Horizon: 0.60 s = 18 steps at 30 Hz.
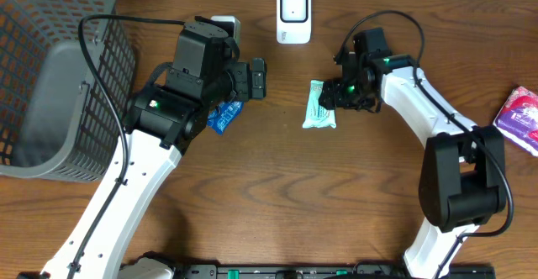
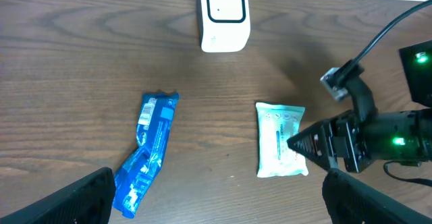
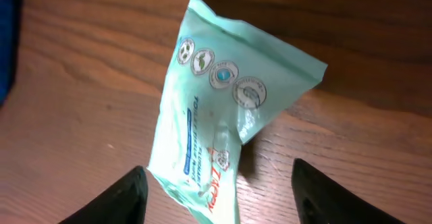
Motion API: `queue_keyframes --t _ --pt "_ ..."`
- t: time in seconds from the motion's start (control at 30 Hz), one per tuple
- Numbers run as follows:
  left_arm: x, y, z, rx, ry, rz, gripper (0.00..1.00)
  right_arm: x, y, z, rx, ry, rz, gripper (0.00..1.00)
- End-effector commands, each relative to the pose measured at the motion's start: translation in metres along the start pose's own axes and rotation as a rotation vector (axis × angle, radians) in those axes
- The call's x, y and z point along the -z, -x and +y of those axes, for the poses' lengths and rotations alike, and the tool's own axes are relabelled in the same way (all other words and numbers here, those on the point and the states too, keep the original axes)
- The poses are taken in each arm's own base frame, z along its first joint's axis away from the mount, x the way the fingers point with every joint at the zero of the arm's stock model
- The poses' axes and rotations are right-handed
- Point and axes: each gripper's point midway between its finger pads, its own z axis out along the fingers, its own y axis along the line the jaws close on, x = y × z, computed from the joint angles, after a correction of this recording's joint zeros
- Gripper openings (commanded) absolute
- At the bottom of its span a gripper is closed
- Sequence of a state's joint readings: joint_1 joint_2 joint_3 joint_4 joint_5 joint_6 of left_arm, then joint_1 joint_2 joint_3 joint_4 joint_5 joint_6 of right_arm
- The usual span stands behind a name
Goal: Scan the item barcode
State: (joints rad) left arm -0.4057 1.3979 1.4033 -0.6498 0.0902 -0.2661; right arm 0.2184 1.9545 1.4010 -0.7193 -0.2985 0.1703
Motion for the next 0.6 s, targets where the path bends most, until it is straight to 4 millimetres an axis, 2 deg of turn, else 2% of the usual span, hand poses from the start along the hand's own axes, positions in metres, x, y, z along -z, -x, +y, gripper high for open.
queue_keyframes --t 0.0,0.13,0.47,0.53,0.57 --pt "0.003 0.007 0.001 0.007 0.010 -0.019 0.98 0.003 0.002 0.010 -0.064 0.015 -0.019 0.62" --pt "0.003 0.007 0.001 0.007 0.010 -0.019 0.98 -0.002 0.005 0.011 -0.126 -0.013 -0.034 0.57" --pt "0.003 0.007 0.001 0.007 0.010 -0.019 0.98 -0.034 -0.017 0.016 -0.146 -0.042 0.055 0.57" --pt "0.003 0.007 0.001 0.007 0.010 -0.019 0.98 -0.038 -0.018 0.014 -0.145 -0.053 0.062 0.47" --pt "0.003 0.007 0.001 0.007 0.010 -0.019 0.98 -0.040 -0.019 0.012 -0.146 -0.062 0.064 0.39"
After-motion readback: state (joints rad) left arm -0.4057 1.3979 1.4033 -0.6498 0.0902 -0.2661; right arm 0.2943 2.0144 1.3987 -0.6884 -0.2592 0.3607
